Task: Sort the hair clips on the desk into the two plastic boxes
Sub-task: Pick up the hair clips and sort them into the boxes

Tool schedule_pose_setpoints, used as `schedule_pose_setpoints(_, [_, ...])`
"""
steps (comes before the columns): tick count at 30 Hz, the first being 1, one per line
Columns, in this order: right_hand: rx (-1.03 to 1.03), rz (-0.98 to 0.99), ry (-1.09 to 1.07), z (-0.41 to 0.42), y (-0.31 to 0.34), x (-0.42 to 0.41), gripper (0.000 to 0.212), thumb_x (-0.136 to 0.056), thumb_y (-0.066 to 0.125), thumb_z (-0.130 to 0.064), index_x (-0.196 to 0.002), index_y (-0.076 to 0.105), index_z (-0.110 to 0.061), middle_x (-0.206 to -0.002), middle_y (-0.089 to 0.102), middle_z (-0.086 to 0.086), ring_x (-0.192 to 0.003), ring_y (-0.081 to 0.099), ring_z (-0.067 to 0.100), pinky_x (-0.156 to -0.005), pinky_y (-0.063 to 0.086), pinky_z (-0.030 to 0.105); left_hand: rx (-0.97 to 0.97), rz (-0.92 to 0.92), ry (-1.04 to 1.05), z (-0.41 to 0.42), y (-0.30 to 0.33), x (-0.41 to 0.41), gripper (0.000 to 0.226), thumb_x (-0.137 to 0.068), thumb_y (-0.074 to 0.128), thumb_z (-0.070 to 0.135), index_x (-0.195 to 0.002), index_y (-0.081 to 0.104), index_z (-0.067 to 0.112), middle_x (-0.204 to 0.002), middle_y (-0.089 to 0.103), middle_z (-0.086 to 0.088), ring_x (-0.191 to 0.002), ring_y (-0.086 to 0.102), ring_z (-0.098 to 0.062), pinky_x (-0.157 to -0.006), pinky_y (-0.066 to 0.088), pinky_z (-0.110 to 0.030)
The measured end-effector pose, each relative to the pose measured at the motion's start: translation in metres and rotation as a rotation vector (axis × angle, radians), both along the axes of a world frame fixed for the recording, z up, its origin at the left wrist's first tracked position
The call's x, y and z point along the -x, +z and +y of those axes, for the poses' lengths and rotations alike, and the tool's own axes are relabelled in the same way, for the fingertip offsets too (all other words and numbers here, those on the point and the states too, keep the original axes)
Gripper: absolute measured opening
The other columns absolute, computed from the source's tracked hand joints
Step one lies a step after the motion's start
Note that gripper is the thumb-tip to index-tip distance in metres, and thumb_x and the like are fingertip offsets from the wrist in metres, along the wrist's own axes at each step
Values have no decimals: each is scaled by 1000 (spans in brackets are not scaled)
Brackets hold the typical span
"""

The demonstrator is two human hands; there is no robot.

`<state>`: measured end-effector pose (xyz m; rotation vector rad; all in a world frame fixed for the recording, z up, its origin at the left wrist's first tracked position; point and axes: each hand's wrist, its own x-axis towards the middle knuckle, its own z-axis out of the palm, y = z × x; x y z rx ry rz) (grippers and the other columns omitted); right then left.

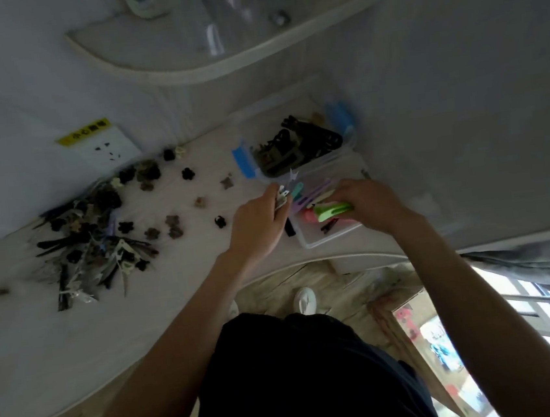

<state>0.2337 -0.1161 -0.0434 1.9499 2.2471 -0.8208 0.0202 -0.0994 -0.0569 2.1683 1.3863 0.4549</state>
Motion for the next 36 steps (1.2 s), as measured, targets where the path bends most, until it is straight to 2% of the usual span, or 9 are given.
schedule_pose_setpoints(6, [-45, -102, 33, -9, 13, -23, 37, -84, 60, -46, -117, 63, -31, -113, 65, 9, -105, 59, 31, -81, 46, 35, 121, 194, -76, 14, 2, -59, 24, -95, 47, 29, -112, 55, 14, -93, 65, -9, -85, 62, -27, -63, 40, -30])
schedule_pose_setpoints(11, [-69, -58, 49, -7, 7, -24, 40, -80, 65, -47, -114, 65, -26, -115, 67, 9, -105, 61, 30, -82, 49, 35, 176, 203, -201, 22, -12, -73, 54, -87, 59, 21, -138, 41, 25, -132, 56, -8, -116, 54, -26, -95, 44, -33])
schedule_pose_setpoints(16, [-92, 10, 115, 0, -7, -6, 51, -72, 76, -33, -119, 61, -19, -123, 62, 8, -114, 55, 29, -91, 45, 35, 99, -29, -60, 12, -5, -40, 35, -94, 47, 10, -128, 54, 16, -120, 63, -10, -96, 63, -25, -76, 44, -25])
schedule_pose_setpoints(19, [-84, 93, 98, -1, -16, -1, 58, -73, 76, -25, -127, 54, -17, -130, 55, 8, -120, 46, 30, -100, 36, 37, 61, -199, 59, 1, -7, -8, 27, -94, 48, 12, -119, 59, 15, -112, 66, -3, -92, 65, -16, -79, 55, -30])
schedule_pose_setpoints(22, [-124, 164, 57, -3, -18, 5, 51, -77, 71, -16, -126, 54, -14, -128, 55, 10, -118, 46, 30, -100, 36, 38, 81, -245, 214, -12, -13, 29, 25, -94, 48, 11, -115, 61, 17, -111, 66, 6, -93, 60, -4, -77, 44, -5])
schedule_pose_setpoints(24, [-178, 201, 10, -5, -15, 11, 41, -81, 67, -14, -121, 57, -11, -123, 57, 12, -114, 49, 30, -97, 38, 38, 97, -232, 312, -20, -18, 51, 24, -94, 48, 12, -113, 62, 18, -109, 66, 8, -90, 58, 0, -74, 41, -2])
schedule_pose_setpoints(29, [-232, 373, 52, 12, -1, 80, 27, -89, 57, -14, -116, 60, -12, -116, 61, 8, -106, 54, 23, -91, 42, 32, 33, -105, 502, -19, -30, 118, 23, -93, 50, 13, -111, 63, 16, -106, 68, 1, -94, 61, -11, -79, 49, -25])
schedule_pose_setpoints(32, [-175, 415, 142, 36, -8, 132, 28, -92, 53, -16, -119, 58, -13, -121, 58, 8, -113, 49, 23, -95, 33, 23, 27, 1, 613, -7, -35, 159, 26, -88, 53, 17, -112, 62, 17, -107, 67, -2, -97, 62, -21, -83, 51, -34])
schedule_pose_setpoints(36, [-134, 390, 167, 82, -32, 201, 36, -92, 52, -13, -128, 50, -11, -134, 49, 10, -123, 42, 25, -100, 26, 20, -20, 129, 715, 4, -43, 220, 33, -84, 59, 17, -117, 58, 13, -119, 59, -10, -111, 52, -32, -95, 42, -41])
